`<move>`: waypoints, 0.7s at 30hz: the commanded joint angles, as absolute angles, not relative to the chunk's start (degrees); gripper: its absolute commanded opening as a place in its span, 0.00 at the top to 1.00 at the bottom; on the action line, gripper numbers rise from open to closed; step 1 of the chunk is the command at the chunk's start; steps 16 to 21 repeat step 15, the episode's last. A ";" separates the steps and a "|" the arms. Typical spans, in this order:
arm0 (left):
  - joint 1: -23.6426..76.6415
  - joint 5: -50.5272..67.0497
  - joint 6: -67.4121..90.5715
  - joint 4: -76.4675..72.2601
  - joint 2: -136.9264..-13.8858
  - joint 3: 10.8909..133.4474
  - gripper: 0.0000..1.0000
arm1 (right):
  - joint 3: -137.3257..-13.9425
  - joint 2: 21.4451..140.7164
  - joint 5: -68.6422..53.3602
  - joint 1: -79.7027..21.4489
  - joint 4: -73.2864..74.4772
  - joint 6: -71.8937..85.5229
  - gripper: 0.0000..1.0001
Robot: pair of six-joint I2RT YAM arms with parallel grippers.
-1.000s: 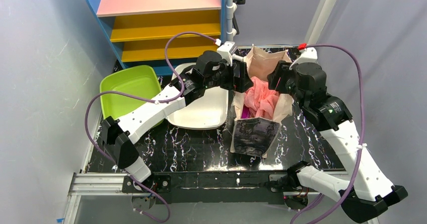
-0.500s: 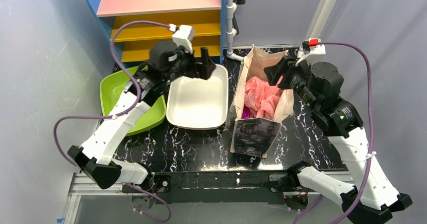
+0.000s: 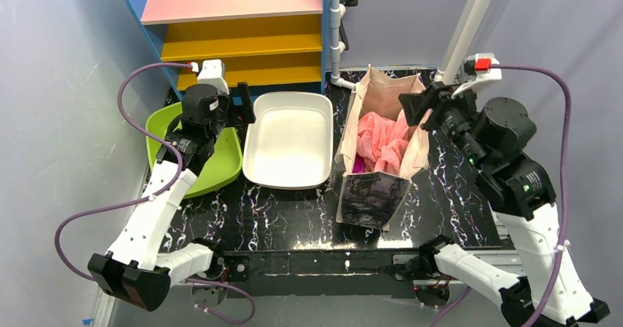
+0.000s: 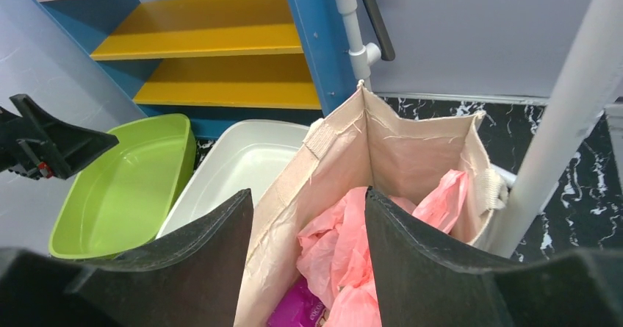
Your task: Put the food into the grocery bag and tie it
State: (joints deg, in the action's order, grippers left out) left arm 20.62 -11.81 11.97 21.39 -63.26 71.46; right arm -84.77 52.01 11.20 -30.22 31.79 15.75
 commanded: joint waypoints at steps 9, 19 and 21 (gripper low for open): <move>15.38 -14.53 10.48 17.26 -60.93 68.02 0.02 | -74.99 42.89 12.60 -30.06 23.29 5.79 0.35; 14.47 -12.61 11.21 17.26 -62.15 68.04 0.02 | -73.81 42.70 13.95 -30.87 22.90 4.75 0.35; 14.47 -12.61 11.21 17.26 -62.15 68.04 0.02 | -73.81 42.70 13.95 -30.87 22.90 4.75 0.35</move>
